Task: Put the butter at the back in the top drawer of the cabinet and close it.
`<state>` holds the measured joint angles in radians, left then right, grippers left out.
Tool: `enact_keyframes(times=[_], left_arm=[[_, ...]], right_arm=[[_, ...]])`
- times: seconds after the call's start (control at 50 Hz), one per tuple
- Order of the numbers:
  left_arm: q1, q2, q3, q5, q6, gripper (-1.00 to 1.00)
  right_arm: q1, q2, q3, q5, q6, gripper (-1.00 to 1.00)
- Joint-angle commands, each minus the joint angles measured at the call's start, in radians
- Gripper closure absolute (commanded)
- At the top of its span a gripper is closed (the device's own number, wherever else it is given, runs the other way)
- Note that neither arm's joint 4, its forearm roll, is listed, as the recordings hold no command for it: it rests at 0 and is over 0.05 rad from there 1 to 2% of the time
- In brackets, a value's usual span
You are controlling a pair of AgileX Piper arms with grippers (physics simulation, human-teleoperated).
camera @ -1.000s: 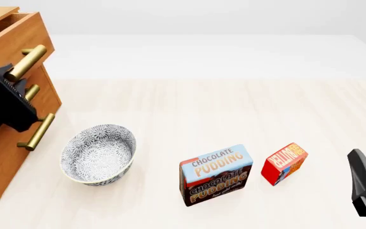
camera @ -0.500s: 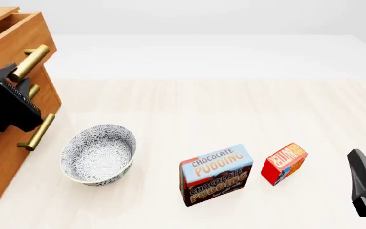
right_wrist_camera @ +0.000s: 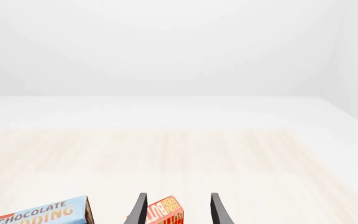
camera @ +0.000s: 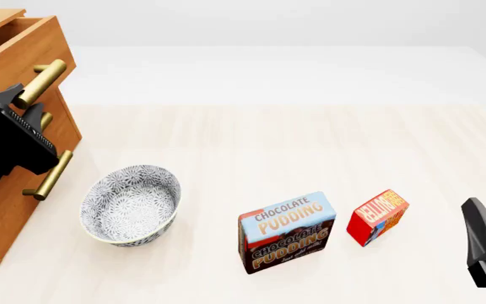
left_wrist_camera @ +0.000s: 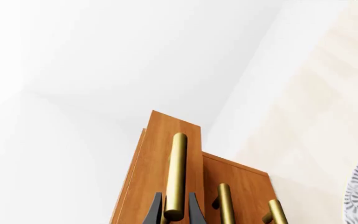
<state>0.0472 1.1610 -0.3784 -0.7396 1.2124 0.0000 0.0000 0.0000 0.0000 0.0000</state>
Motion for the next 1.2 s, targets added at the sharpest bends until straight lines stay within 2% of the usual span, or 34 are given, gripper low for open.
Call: enact_keyframes(times=[0.02, 0.5, 0.52, 1.2], left_arm=[[-0.068, 0.103, 0.011, 0.176, -0.009, 1.00], [-0.068, 0.103, 0.011, 0.176, -0.009, 1.00], [-0.068, 0.103, 0.011, 0.176, -0.009, -1.00], [-0.068, 0.103, 0.011, 0.176, -0.009, -1.00]], right_arm=[[0.000, 0.000, 0.000, 0.000, 0.000, -1.00], [0.000, 0.000, 0.000, 0.000, 0.000, -1.00], [0.000, 0.000, 0.000, 0.000, 0.000, -1.00], [0.000, 0.000, 0.000, 0.000, 0.000, -1.00]])
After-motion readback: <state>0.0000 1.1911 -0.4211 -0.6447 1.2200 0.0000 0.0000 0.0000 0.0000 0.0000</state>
